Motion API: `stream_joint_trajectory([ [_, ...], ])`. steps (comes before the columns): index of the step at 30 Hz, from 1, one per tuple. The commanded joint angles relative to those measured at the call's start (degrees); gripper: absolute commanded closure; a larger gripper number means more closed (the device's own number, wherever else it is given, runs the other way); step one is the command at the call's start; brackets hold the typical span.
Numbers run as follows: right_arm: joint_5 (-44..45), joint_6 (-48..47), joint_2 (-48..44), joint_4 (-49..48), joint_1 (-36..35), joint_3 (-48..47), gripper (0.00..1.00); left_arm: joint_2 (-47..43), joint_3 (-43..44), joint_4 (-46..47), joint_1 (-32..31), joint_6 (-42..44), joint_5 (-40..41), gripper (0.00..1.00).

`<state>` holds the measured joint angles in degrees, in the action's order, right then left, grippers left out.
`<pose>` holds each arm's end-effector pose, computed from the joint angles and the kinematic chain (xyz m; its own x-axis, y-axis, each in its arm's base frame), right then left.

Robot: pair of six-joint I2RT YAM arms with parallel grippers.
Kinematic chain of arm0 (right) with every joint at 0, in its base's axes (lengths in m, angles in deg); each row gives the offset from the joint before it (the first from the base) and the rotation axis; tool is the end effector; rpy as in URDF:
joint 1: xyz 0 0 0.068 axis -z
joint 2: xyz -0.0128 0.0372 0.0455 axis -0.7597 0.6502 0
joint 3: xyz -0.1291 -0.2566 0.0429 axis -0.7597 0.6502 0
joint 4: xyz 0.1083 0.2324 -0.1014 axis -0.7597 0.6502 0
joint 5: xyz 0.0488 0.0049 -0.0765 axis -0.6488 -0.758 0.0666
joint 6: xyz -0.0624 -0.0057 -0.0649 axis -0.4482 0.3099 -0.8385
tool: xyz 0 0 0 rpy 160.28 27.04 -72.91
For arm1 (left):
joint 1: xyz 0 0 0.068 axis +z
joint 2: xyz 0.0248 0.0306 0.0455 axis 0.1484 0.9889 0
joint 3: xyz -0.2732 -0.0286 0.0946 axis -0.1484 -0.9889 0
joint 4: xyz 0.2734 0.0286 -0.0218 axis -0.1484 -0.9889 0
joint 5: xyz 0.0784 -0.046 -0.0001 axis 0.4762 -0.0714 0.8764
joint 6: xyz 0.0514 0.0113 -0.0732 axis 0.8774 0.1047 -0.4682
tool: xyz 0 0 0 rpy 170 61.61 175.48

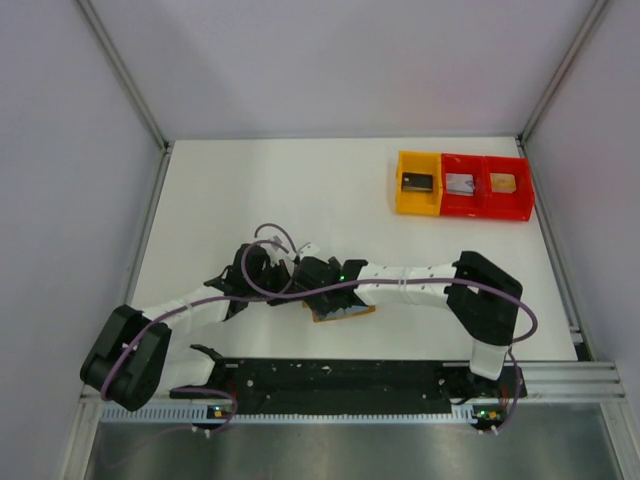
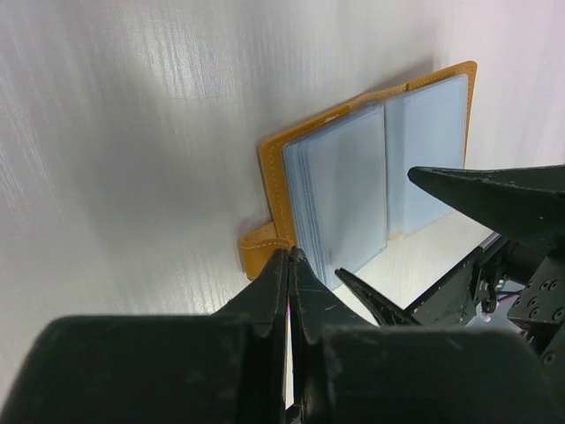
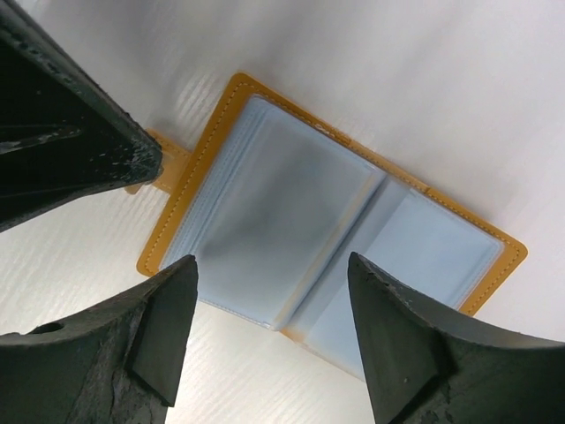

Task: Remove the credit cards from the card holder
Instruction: Remove the credit card from the card holder.

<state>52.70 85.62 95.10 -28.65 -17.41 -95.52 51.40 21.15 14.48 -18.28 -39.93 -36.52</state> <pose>0.1820 0.3562 0.1524 -0.6329 -0.5818 -0.5109 -0.6150 0.7786 -0.1247 0.2112 -0.1419 0.1236 -0.9093 -0.2290 -0.3474 0.0760 0.7294 -0.6798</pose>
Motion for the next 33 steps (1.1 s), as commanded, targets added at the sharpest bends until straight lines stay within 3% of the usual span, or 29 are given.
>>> stream_joint_trajectory([
  [1, -2.56, -0.71, -1.37, -1.04, -1.71, -3.10, 0.31, 0.39, -1.01, -0.63, -0.26, 1.28, 1.38, 1.00],
  [26, -4.32, -2.29, 2.14, 0.28, -1.79, -2.31, 0.31, 0.39, -1.54, -0.89, -0.35, 1.55, 2.00, 1.00],
  [33, -0.90, -2.64, 2.06, 0.89, -1.79, -2.05, 0.32, 0.39, -1.62, -0.98, -0.35, 1.63, 2.26, 1.00],
])
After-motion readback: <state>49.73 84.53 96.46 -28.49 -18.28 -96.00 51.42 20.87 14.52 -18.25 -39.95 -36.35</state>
